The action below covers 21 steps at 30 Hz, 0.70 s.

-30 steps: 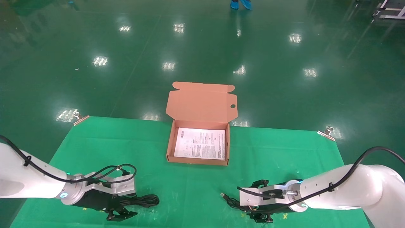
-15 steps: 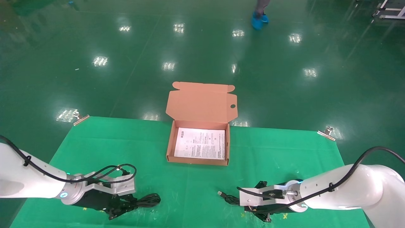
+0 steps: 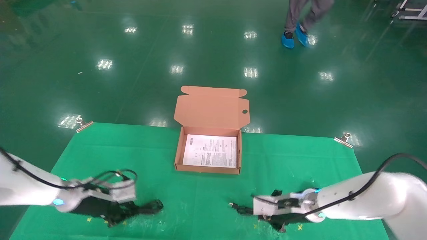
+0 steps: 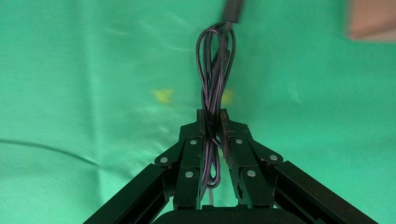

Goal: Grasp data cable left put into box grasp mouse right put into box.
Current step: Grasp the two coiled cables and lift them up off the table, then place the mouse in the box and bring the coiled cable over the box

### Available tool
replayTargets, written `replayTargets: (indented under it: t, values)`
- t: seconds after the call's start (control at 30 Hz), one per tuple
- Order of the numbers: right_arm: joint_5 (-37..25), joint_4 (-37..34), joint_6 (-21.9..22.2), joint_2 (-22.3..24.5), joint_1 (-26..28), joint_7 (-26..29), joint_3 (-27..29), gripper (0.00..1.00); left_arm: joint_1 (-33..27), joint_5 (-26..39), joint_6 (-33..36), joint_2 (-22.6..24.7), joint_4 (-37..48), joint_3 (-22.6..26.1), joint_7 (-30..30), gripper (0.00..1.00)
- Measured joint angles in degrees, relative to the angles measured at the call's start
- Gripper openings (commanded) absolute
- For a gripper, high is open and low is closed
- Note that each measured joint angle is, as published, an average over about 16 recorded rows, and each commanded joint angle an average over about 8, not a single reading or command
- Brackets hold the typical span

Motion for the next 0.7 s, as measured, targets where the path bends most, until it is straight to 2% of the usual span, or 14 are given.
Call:
replayTargets:
  t: [0.23, 0.37, 0.53, 0.7]
  values:
    - [0.4, 5.7, 1.2, 4.0, 4.8, 5.1, 3.6, 0.0, -1.9, 1.1, -1.4, -4.4, -9.9, -0.7, -1.3, 0.0]
    - [0.4, 8.5, 2.2, 4.5, 8.6, 7.2, 5.4, 0.0, -2.8, 2.1, -3.4, -6.6, -17.5, -1.4, -3.4, 0.0]
    - [0.7, 8.6, 4.0, 1.6, 13.8, 7.1, 6.7, 0.0, -3.6, 3.5, -6.7, -8.1, -26.0, -2.4, -6.8, 0.0]
    - [2.2, 4.5, 6.3, -3.8, 19.1, 4.1, 7.4, 0.0, -4.3, 5.1, -10.2, -8.0, -31.5, -3.3, -9.7, 0.0]
